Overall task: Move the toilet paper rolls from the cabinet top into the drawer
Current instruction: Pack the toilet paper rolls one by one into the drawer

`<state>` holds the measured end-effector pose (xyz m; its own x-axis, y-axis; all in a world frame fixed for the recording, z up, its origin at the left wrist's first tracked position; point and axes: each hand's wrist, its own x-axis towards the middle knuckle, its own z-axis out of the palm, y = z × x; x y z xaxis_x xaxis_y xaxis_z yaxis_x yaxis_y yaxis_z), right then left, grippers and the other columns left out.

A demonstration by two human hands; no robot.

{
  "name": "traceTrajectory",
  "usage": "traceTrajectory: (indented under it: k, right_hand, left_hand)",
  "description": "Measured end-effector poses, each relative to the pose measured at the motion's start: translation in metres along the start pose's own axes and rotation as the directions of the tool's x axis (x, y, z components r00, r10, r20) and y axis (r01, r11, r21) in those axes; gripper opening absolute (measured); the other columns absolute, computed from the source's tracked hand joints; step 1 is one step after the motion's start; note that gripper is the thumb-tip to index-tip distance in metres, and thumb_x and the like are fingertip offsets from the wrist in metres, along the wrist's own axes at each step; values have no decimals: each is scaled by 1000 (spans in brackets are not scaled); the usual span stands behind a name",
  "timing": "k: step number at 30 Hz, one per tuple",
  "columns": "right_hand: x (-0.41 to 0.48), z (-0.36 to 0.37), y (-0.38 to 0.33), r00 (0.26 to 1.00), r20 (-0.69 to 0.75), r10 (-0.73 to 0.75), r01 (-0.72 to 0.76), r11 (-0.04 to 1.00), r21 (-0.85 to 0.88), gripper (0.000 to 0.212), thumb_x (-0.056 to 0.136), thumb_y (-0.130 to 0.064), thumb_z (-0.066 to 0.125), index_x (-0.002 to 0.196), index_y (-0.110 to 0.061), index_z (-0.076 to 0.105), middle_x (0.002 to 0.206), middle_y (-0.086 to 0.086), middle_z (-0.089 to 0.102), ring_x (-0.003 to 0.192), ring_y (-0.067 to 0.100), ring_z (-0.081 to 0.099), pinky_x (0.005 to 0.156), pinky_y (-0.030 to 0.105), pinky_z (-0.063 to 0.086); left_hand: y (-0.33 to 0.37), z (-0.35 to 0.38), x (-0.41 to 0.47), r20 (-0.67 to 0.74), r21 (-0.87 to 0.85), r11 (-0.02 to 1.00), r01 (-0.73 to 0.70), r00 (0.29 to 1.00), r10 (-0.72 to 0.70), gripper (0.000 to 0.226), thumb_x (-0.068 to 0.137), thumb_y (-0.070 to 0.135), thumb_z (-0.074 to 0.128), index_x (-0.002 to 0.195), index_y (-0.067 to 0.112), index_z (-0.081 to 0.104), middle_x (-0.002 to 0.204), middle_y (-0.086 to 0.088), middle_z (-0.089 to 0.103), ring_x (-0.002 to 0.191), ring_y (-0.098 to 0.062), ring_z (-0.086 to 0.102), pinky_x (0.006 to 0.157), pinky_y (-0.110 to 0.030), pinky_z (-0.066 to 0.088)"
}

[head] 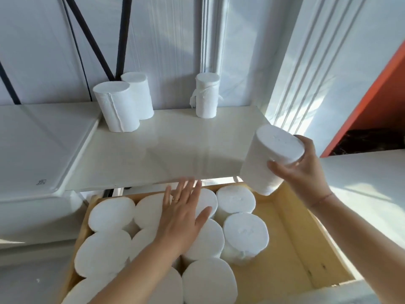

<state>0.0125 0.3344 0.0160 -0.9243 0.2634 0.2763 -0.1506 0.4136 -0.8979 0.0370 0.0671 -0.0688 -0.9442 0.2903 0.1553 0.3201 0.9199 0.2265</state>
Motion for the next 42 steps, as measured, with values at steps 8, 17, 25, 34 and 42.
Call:
traceTrajectory:
  k: [8, 17, 25, 34, 42]
  right_hand:
    - [-48, -43, 33, 994, -10, 109, -110, 993, -43, 73, 60, -29, 81, 123, -30, 44, 107, -21, 56, 100, -4, 56, 75, 19, 46]
    - [-53, -13, 80, 926, 120, 358, -292, 881, -372, 82, 63, -16, 78, 131, -28, 35, 103, -6, 53, 92, 19, 54, 60, 21, 38]
    - [-49, -21, 76, 768, 262, 584, -340, 719, -606, 104, 68, -35, 82, 147, -12, 18, 142, 4, 39, 126, 25, 43, 97, 34, 41]
    - [-1, -22, 42, 654, 651, 386, 126, 793, -597, 61, 91, -35, 61, 145, -39, 34, 149, -4, 38, 142, 18, 24, 115, 30, 16]
    - [-17, -34, 37, 512, 596, 619, 318, 508, -801, 61, 91, -57, 48, 143, -27, 37, 144, 1, 46, 129, 24, 47, 105, 37, 41]
  left_hand:
    - [53, 20, -2, 147, -24, 982, -188, 971, 190, 77, 81, 68, -7, 148, 28, -7, 153, 13, -21, 136, -4, -31, 114, -37, -17]
    - [55, 28, -7, 176, -32, 977, -210, 961, 212, 67, 92, 62, 14, 148, 32, -6, 149, 18, -24, 136, 0, -29, 111, -32, -22]
    - [55, 27, -11, 167, -25, 973, -229, 959, 230, 72, 86, 66, 1, 148, 31, -6, 149, 18, -25, 134, 0, -33, 107, -30, -27]
    - [62, 25, -8, 249, -16, 963, -271, 931, 266, 72, 89, 65, 11, 147, 29, -13, 153, 13, -23, 137, -6, -30, 112, -38, -21]
    - [55, 29, -7, 256, -8, 941, -339, 908, 330, 87, 75, 81, 13, 144, 37, -16, 154, 14, -23, 136, -7, -32, 113, -41, -18]
